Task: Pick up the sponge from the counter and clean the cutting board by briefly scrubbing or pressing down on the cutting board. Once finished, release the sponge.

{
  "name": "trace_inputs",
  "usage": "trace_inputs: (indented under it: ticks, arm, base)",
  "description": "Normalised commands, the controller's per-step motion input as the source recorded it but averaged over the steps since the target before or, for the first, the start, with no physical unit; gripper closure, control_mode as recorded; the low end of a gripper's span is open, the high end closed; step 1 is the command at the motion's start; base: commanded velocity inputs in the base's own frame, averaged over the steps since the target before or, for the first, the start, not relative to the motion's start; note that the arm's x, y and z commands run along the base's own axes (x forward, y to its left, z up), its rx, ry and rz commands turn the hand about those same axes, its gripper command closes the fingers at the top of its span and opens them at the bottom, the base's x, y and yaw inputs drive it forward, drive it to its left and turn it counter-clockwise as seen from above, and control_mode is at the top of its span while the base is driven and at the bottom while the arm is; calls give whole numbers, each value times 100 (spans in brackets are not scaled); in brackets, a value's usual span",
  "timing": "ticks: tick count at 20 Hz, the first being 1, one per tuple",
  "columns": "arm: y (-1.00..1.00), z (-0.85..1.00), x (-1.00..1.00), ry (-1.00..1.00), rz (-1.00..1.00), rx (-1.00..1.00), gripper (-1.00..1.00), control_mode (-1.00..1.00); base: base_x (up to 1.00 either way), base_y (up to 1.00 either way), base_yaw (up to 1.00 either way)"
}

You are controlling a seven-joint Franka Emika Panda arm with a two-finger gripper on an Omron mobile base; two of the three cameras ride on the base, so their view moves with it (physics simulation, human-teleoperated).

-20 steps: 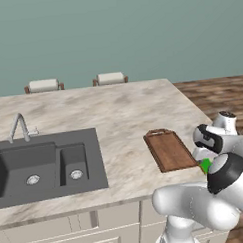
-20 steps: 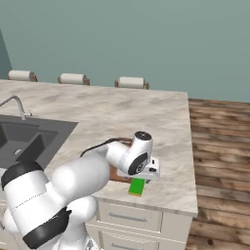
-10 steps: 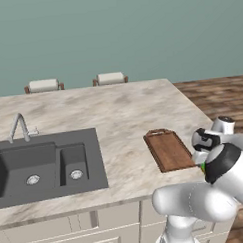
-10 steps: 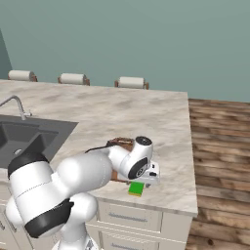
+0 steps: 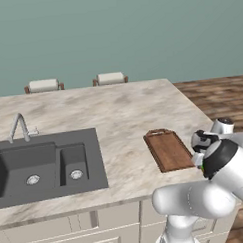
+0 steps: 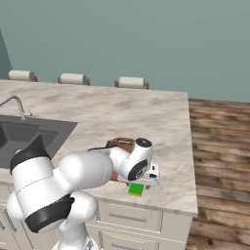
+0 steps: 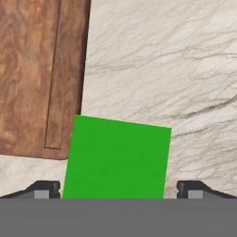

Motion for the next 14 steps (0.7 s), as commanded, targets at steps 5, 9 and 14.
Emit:
trace_inputs:
  ticks: [5,9,14]
  arm:
    - [0,-11,0,0,0,0,-100,-100]
    - [0,-12,0,0,0,0,-100,-100]
    - [2,-9,-2,0,0,0,100,-100]
  base:
    - [0,0,0]
    - [0,0,0]
    - [0,0,0]
